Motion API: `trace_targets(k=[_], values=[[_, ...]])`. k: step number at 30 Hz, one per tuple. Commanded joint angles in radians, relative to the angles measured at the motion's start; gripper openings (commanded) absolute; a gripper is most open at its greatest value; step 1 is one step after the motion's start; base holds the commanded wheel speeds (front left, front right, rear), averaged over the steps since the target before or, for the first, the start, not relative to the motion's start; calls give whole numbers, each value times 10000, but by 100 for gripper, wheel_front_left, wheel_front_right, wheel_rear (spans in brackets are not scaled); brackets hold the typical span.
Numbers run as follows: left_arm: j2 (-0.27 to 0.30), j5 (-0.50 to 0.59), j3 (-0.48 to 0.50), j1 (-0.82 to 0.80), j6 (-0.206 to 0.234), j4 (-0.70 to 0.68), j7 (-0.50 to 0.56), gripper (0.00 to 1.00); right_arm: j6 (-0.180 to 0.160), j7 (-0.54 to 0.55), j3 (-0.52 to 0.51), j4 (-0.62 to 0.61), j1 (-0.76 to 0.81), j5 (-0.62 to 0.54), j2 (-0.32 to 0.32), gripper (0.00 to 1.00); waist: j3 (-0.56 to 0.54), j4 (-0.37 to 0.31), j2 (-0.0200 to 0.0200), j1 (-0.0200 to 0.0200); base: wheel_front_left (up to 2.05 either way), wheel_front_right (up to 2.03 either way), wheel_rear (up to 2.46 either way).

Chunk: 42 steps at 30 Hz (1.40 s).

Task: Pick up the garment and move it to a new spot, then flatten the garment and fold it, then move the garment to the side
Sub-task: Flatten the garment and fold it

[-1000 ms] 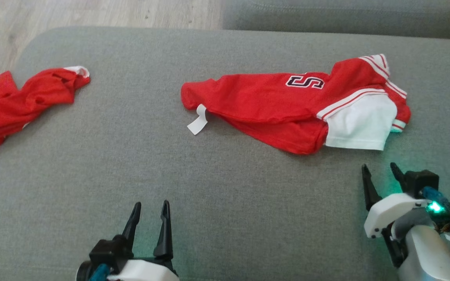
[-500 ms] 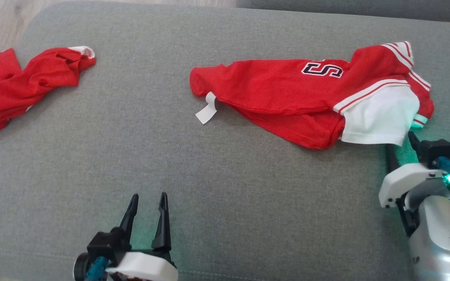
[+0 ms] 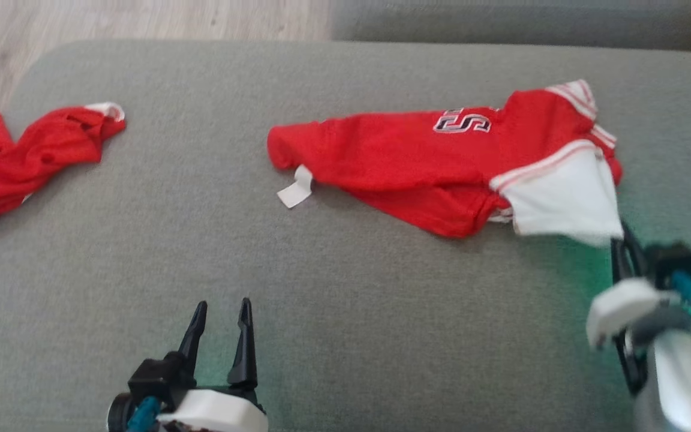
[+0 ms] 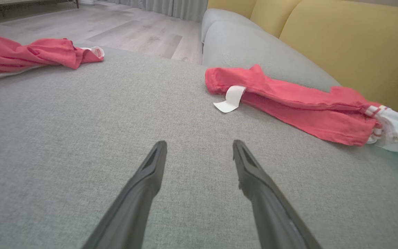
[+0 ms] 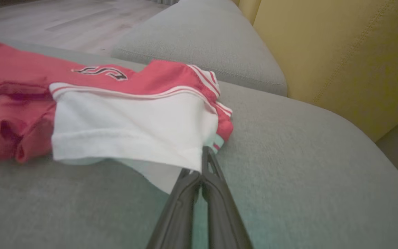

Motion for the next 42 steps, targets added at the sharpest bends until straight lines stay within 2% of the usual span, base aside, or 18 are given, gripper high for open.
trace_targets(k=[1, 10, 11, 12, 13, 14, 21, 28, 35, 42], values=[[165, -115, 408, -87, 70, -243, -73, 100, 75, 119, 307, -555, 271, -74, 29, 0, -223, -184, -1, 0, 0, 0, 0], [269, -220, 443, 145, 136, -349, -54, 100, 75, 1461, 400, -2873, 2413, 286, -351, 0, -621, -499, -1, 0, 0, 0, 0], [273, -224, 435, 144, 137, -359, -47, 100, 75, 1572, 391, -3012, 2541, 337, -349, 4, -625, -506, -1, 0, 0, 0, 0], [274, -227, 426, 141, 139, -367, -40, 100, 75, 1704, 411, -3083, 2657, 380, -338, 35, -627, -506, -1, 0, 0, 0, 0], [276, -230, 416, 136, 140, -372, -32, 100, 75, 1778, 455, -3150, 2740, 457, -326, 85, -631, -502, -1, 0, 0, 0, 0], [279, -233, 404, 128, 137, -375, -22, 100, 75, 1803, 477, -3206, 2798, 546, -304, 100, -633, -496, -1, 0, 0, 0, 0], [401, -283, 432, 115, 160, -368, 29, 100, 75, 1480, 593, -3654, 3019, 1206, -31, 100, -856, -572, -1, 0, 0, 0, 0], [645, -161, 385, -725, -50, -124, 352, 100, 75, 1467, 713, -5282, 3105, 1752, 129, 100, -918, -928, -1, 0, 0, 0, 0], [442, -318, 222, -2411, -694, 1154, 966, 100, 75, 1605, 1195, -6693, 2730, 1933, 190, 100, -212, -1492, -1, 0, 0, 0, 0], [314, -445, 230, -3979, -1243, 2835, 1289, 100, 75, 1602, 1786, -6877, 2063, 2105, 213, 100, 583, -2066, -1, 0, 0, 0, 0]])
